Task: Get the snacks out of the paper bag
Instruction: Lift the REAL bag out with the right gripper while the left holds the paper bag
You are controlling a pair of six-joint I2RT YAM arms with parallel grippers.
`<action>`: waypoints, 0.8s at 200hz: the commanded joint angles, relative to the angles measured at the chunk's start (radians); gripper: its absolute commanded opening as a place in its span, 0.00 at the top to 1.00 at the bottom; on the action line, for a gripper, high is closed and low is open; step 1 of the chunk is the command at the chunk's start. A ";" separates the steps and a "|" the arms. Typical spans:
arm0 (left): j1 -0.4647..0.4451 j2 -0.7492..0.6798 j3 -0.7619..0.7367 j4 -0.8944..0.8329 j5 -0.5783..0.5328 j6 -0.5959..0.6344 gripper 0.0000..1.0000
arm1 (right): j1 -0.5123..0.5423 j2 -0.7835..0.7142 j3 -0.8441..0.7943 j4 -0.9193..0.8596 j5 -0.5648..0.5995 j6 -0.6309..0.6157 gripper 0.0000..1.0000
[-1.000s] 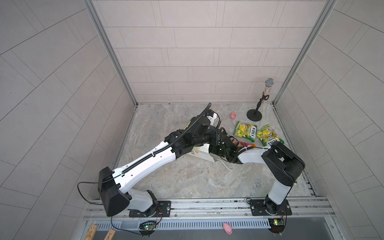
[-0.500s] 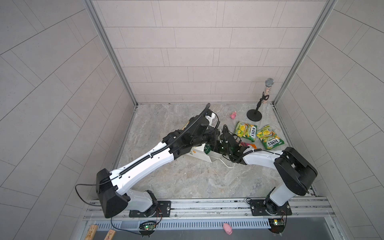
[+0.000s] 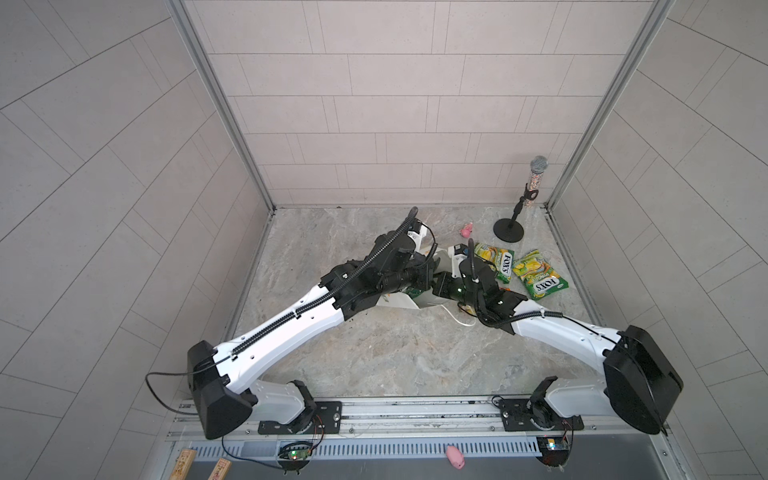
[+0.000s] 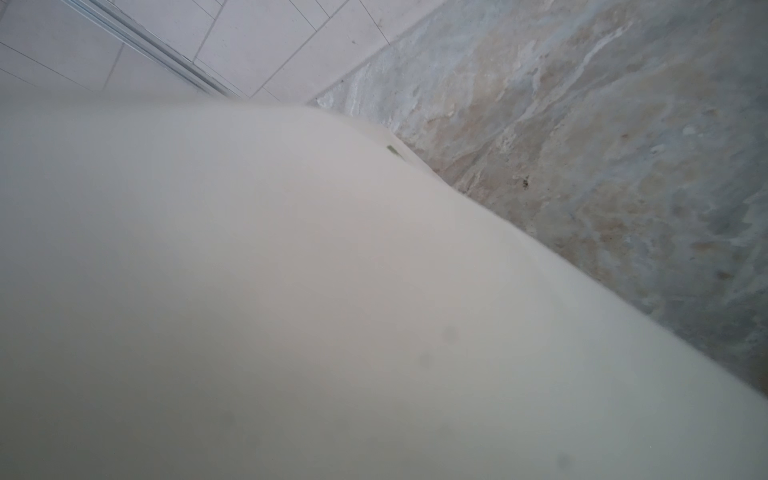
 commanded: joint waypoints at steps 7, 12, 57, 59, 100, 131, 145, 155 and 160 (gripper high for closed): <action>-0.004 0.001 0.016 -0.016 -0.011 0.013 1.00 | -0.036 -0.041 0.020 0.005 -0.019 -0.027 1.00; -0.005 -0.001 0.020 -0.020 -0.019 0.014 1.00 | -0.041 -0.041 0.032 -0.003 -0.031 -0.032 1.00; -0.005 -0.010 0.085 -0.116 -0.167 0.033 1.00 | -0.053 -0.044 0.195 -0.092 -0.159 -0.093 1.00; -0.004 -0.011 0.085 -0.119 -0.176 0.031 1.00 | -0.053 -0.044 0.202 -0.098 -0.164 -0.096 1.00; 0.018 -0.055 0.085 -0.148 -0.287 -0.017 1.00 | -0.077 -0.026 0.348 -0.185 -0.241 -0.139 1.00; 0.034 -0.078 0.095 -0.162 -0.308 -0.022 1.00 | -0.097 -0.012 0.426 -0.244 -0.295 -0.163 1.00; 0.035 -0.086 0.100 -0.175 -0.321 -0.014 1.00 | -0.102 -0.020 0.445 -0.253 -0.308 -0.172 1.00; 0.036 -0.090 0.102 -0.186 -0.333 -0.010 1.00 | -0.105 -0.023 0.459 -0.254 -0.322 -0.176 1.00; 0.036 -0.092 0.102 -0.189 -0.338 -0.008 1.00 | -0.108 -0.025 0.467 -0.257 -0.330 -0.177 1.00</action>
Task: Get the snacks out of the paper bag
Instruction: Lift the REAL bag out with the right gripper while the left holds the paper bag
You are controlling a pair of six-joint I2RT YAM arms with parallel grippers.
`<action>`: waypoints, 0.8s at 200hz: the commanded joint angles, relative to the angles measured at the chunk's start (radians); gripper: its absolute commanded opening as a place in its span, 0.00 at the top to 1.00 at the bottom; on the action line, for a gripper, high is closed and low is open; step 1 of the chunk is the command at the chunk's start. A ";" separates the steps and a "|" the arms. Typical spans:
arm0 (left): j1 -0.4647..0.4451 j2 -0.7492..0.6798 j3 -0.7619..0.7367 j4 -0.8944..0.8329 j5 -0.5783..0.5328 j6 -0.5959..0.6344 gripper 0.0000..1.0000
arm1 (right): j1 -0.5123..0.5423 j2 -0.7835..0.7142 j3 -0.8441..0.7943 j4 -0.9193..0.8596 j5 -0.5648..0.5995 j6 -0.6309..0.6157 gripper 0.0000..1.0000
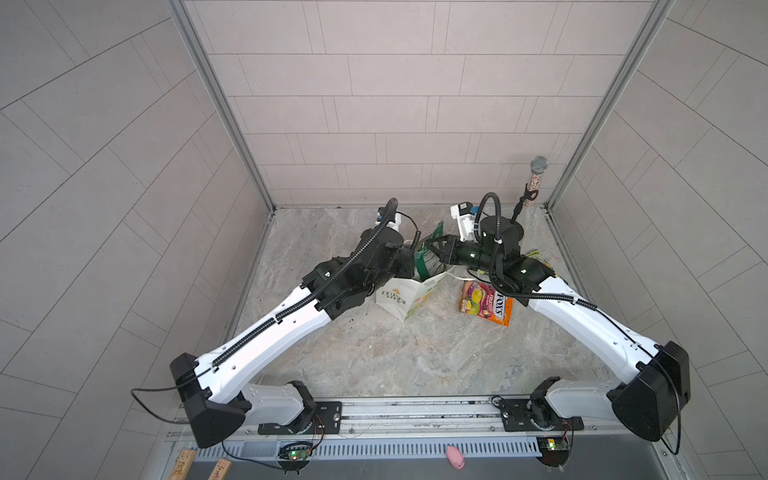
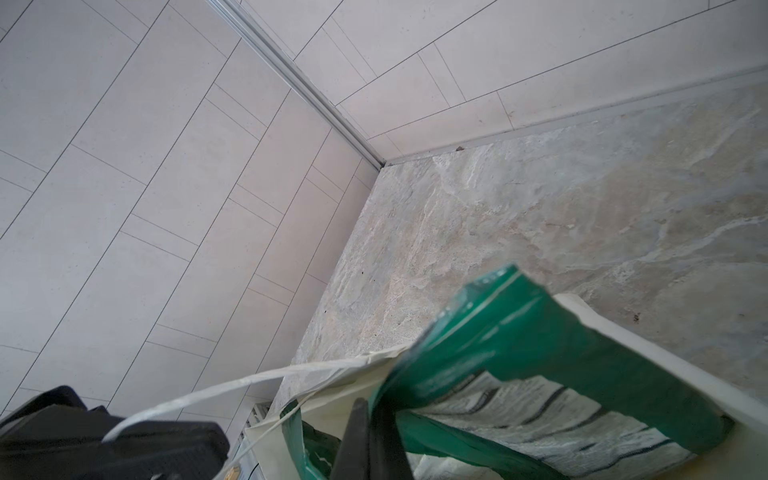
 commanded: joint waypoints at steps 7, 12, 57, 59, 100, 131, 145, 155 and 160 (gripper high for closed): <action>0.004 -0.032 0.037 -0.048 -0.055 0.005 1.00 | -0.012 -0.019 0.070 0.006 -0.069 -0.038 1.00; 0.004 -0.033 0.036 -0.052 -0.059 0.006 1.00 | -0.016 -0.022 0.077 0.006 -0.081 -0.039 1.00; 0.011 -0.075 0.012 -0.070 -0.105 0.000 1.00 | -0.044 -0.045 0.140 -0.017 -0.105 -0.045 1.00; 0.012 -0.076 0.010 -0.069 -0.105 0.000 1.00 | -0.046 -0.045 0.141 -0.017 -0.106 -0.044 1.00; 0.017 -0.100 -0.001 -0.084 -0.103 0.003 1.00 | -0.089 -0.052 0.191 0.003 -0.123 -0.030 1.00; 0.021 -0.117 -0.004 -0.101 -0.110 0.020 1.00 | -0.123 -0.039 0.259 0.074 -0.173 0.018 1.00; 0.024 -0.121 -0.006 -0.107 -0.105 0.027 1.00 | -0.128 -0.017 0.301 0.120 -0.211 0.058 1.00; 0.026 -0.124 -0.007 -0.108 -0.099 0.033 1.00 | -0.128 -0.002 0.325 0.180 -0.237 0.100 1.00; 0.026 -0.125 -0.007 -0.110 -0.096 0.035 1.00 | -0.130 0.007 0.338 0.208 -0.248 0.122 1.00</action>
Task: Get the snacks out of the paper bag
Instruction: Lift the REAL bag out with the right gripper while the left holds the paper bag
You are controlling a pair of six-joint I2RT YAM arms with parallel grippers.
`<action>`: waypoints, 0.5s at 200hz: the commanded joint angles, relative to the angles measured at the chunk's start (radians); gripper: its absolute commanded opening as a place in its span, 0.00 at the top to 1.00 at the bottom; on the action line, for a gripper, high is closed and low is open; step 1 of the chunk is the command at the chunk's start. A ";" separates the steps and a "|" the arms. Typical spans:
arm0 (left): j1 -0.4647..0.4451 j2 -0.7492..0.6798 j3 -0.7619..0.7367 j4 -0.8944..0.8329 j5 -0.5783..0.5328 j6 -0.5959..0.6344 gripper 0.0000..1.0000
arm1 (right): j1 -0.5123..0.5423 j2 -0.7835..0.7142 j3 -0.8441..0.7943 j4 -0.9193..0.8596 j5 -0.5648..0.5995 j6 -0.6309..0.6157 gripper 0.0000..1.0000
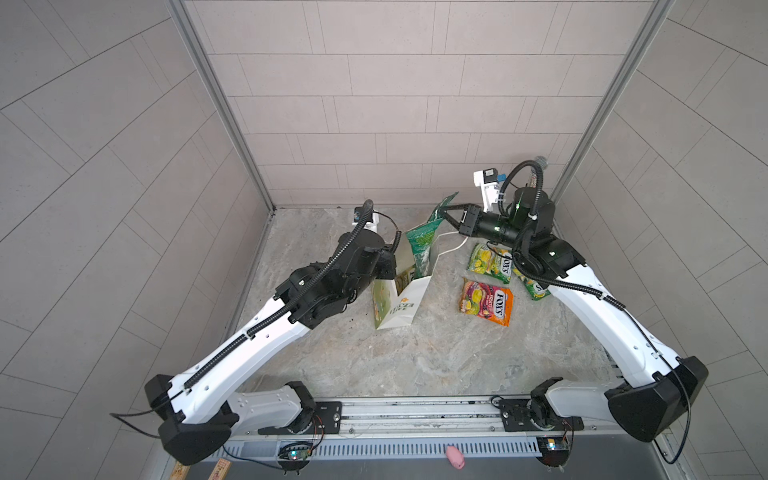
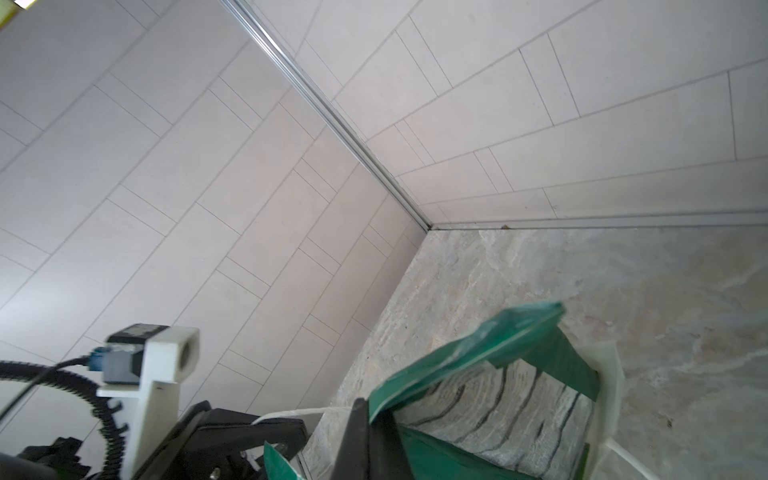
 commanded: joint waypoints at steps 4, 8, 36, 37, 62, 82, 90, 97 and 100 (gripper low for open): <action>0.009 -0.025 -0.007 -0.016 -0.007 0.026 1.00 | -0.004 0.014 0.094 0.233 -0.088 0.108 1.00; 0.010 -0.026 -0.007 -0.018 -0.006 0.027 1.00 | -0.004 0.019 0.106 0.252 -0.094 0.123 1.00; 0.017 -0.030 -0.007 -0.034 -0.013 0.037 1.00 | -0.004 0.050 0.194 0.279 -0.092 0.156 1.00; 0.018 -0.030 -0.008 -0.033 -0.015 0.037 1.00 | -0.003 0.051 0.197 0.277 -0.090 0.155 1.00; 0.029 -0.042 -0.011 -0.053 -0.033 0.038 1.00 | -0.020 0.052 0.286 0.159 -0.013 0.086 1.00; 0.041 -0.065 -0.015 -0.065 -0.043 0.041 1.00 | -0.054 0.038 0.331 0.059 0.074 0.024 1.00; 0.042 -0.073 -0.017 -0.069 -0.046 0.043 1.00 | -0.082 0.033 0.332 0.041 0.095 0.029 1.00; 0.045 -0.079 -0.016 -0.073 -0.049 0.047 1.00 | -0.110 0.029 0.328 0.027 0.107 0.038 1.00; 0.045 -0.082 -0.016 -0.074 -0.050 0.048 1.00 | -0.123 0.028 0.326 0.022 0.112 0.042 1.00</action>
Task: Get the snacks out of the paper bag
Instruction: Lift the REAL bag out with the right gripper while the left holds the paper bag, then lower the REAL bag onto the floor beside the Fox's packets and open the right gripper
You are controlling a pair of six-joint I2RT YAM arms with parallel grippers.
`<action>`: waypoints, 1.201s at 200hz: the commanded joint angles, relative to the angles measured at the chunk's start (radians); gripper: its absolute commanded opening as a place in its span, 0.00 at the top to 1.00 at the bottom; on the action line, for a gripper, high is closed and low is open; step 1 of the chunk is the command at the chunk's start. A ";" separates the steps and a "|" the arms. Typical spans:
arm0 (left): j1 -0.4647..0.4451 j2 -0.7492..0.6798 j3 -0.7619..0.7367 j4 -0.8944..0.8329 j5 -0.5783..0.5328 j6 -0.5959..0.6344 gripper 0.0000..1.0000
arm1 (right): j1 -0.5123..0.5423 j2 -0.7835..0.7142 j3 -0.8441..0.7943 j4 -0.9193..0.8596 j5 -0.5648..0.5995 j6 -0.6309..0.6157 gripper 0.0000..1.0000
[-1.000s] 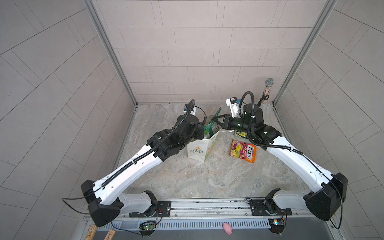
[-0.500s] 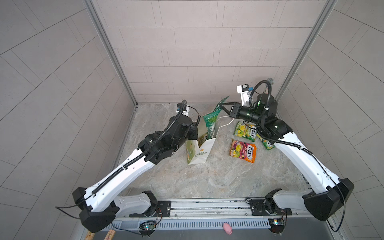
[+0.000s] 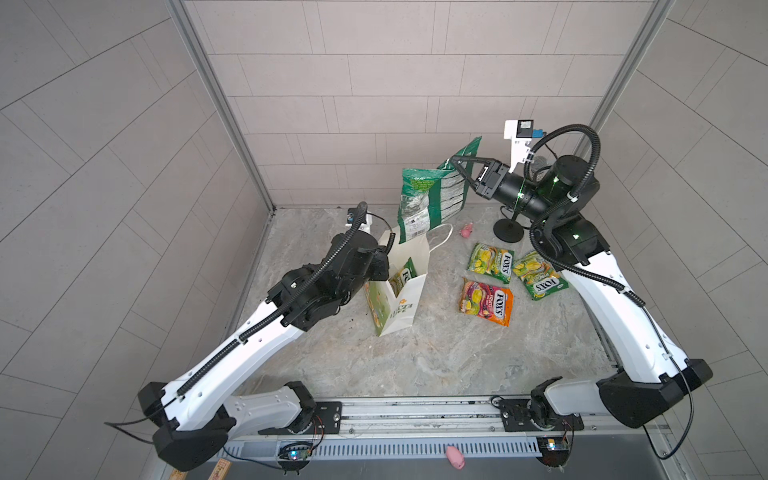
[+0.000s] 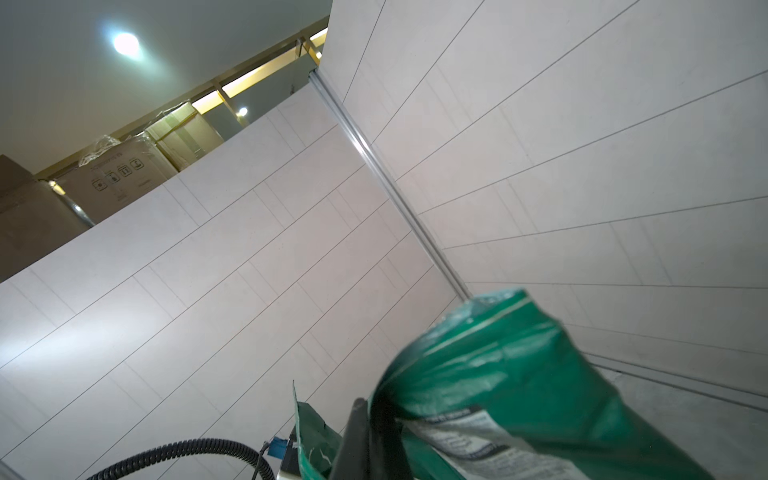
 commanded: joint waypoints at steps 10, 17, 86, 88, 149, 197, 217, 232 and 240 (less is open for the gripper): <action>0.012 -0.053 -0.004 -0.034 -0.039 0.026 1.00 | -0.118 -0.043 0.007 -0.062 0.104 -0.007 1.00; 0.013 -0.060 -0.005 -0.039 -0.043 0.029 1.00 | -0.152 -0.046 -0.013 -0.066 0.108 0.006 1.00; 0.031 -0.111 0.003 -0.084 -0.096 0.053 1.00 | -0.292 0.020 -0.172 -0.108 0.069 -0.024 1.00; 0.032 -0.111 0.003 -0.085 -0.097 0.053 1.00 | -0.291 0.023 -0.176 -0.107 0.070 -0.026 1.00; 0.053 -0.143 -0.001 -0.116 -0.149 0.050 1.00 | -0.218 0.222 -0.165 -0.066 0.034 -0.050 1.00; 0.069 -0.169 -0.003 -0.134 -0.155 0.050 1.00 | -0.133 0.394 -0.054 -0.032 0.023 -0.057 1.00; 0.073 -0.174 -0.006 -0.136 -0.154 0.053 1.00 | -0.123 0.428 -0.082 -0.015 0.039 -0.053 1.00; 0.072 -0.177 -0.014 -0.132 -0.147 0.053 1.00 | -0.123 0.441 -0.153 0.024 0.029 -0.040 1.00; 0.074 -0.177 -0.017 -0.128 -0.141 0.053 1.00 | -0.123 0.446 -0.192 0.033 0.017 -0.041 1.00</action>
